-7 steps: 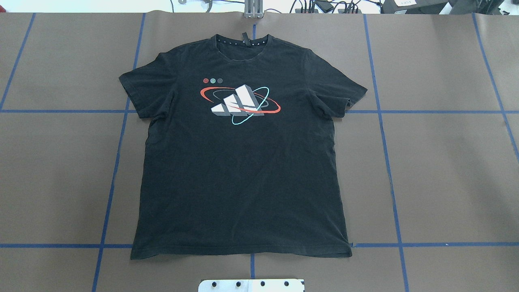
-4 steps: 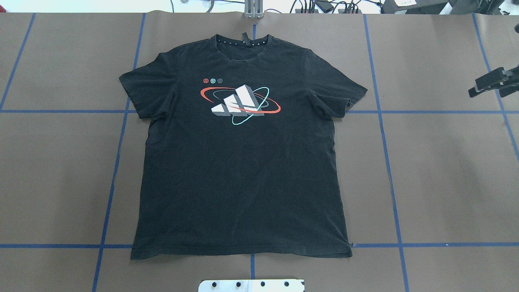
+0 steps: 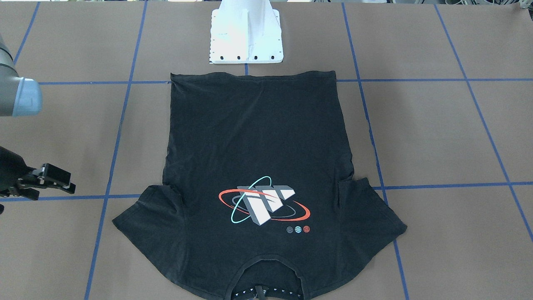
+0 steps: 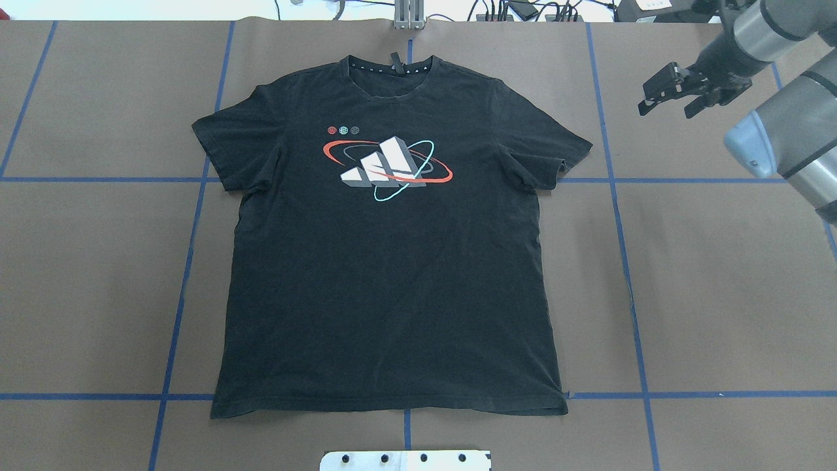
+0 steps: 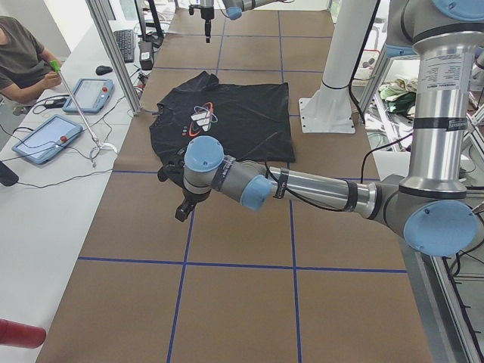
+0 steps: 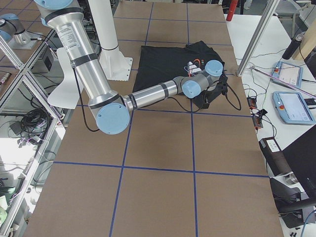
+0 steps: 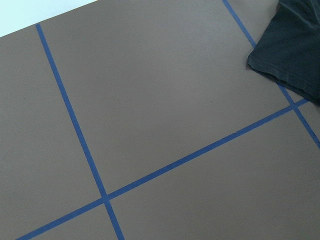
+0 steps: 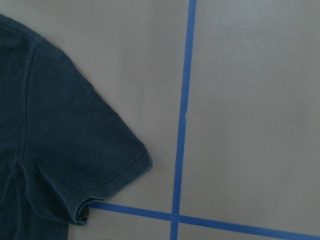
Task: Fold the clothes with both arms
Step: 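Move the right gripper toward the shirt shoulder farthest from the robot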
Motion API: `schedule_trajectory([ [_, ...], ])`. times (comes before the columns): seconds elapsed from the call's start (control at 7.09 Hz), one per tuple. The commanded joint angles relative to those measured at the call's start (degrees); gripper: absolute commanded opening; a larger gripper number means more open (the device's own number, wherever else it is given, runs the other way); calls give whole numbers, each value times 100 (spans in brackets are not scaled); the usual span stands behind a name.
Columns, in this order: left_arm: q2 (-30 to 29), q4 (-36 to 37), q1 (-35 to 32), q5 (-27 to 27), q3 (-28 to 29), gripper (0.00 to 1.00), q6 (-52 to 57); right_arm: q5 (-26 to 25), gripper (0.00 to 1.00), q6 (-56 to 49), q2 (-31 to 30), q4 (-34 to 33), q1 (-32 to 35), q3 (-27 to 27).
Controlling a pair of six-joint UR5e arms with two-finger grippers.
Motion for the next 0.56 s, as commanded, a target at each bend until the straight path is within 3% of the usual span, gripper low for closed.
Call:
schedule_trajectory([
  [0.0, -33, -339, 1, -7, 250, 100, -11, -51, 92, 29, 670, 14, -310, -928],
  [0.28, -7, -349, 1, -7, 260, 100, -11, -86, 88, 37, 873, 869, -400, -1832],
  [0.42, -16, -349, 1, -7, 260, 100, -11, -78, 87, 142, 961, 1006, -417, -2011],
])
